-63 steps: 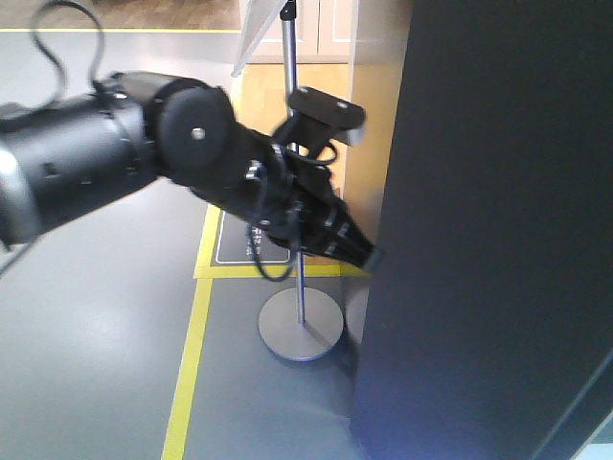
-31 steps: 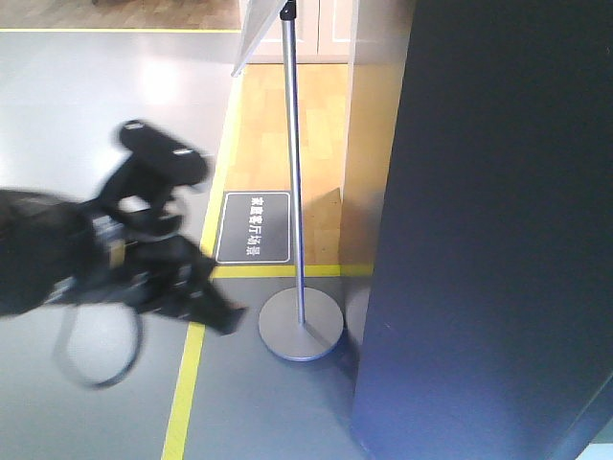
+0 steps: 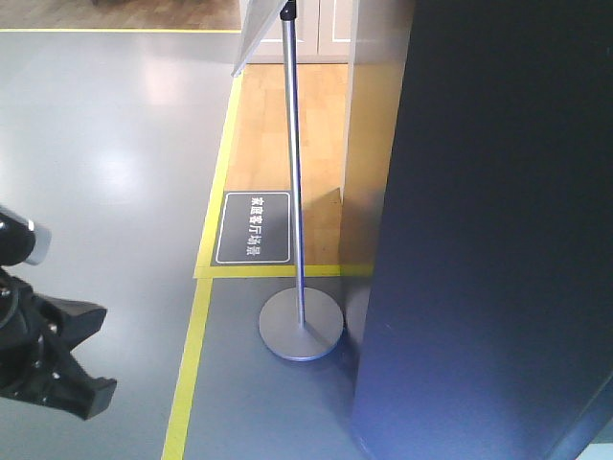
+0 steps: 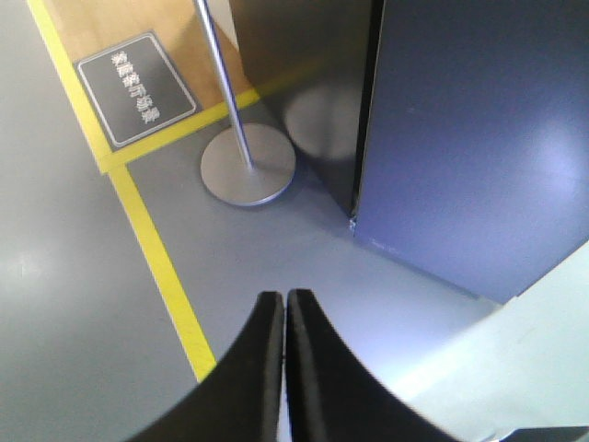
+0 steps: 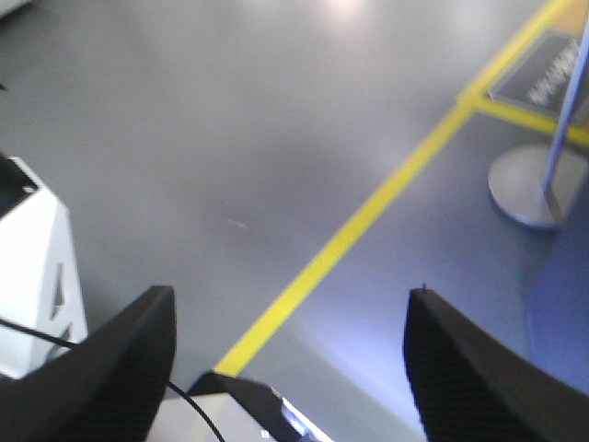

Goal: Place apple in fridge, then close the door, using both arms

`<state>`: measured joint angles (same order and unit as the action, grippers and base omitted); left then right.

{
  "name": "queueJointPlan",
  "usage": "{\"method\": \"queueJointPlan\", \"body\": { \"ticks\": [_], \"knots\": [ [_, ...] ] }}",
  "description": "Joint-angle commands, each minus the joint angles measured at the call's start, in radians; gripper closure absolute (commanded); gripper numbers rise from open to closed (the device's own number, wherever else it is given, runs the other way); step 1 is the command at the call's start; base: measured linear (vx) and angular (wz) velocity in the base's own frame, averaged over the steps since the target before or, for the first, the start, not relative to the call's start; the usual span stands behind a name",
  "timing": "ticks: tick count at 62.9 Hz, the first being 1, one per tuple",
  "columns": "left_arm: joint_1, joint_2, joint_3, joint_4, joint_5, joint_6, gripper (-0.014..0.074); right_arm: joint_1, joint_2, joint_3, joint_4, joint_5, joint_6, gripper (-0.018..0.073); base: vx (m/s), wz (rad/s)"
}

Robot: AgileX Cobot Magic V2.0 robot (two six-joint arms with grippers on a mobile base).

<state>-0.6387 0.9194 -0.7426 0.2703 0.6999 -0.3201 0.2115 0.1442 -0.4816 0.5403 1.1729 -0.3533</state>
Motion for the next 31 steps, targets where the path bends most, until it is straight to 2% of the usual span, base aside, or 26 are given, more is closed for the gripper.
{"method": "queueJointPlan", "body": {
  "ticks": [1, 12, 28, 31],
  "knots": [
    [0.0, -0.016, -0.025, 0.014, -0.03, -0.011, 0.0603, -0.001, 0.09, -0.023, -0.026, -0.068, 0.029, 0.0128, 0.0, 0.0],
    [0.0, -0.016, -0.025, 0.014, -0.027, -0.011, 0.0603, -0.001, 0.23, -0.054, -0.101, -0.101, 0.055, 0.0273, 0.0, 0.0],
    [0.0, -0.016, -0.025, 0.014, -0.026, -0.011, 0.0603, -0.001, 0.366, -0.131, -0.263, -0.239, 0.067, 0.0576, 0.0, 0.0],
    [0.0, -0.016, -0.025, 0.014, -0.025, -0.011, 0.0603, -0.001, 0.388, -0.135, -0.286, -0.271, 0.08, 0.0575, 0.0, 0.0]
  ]
}}
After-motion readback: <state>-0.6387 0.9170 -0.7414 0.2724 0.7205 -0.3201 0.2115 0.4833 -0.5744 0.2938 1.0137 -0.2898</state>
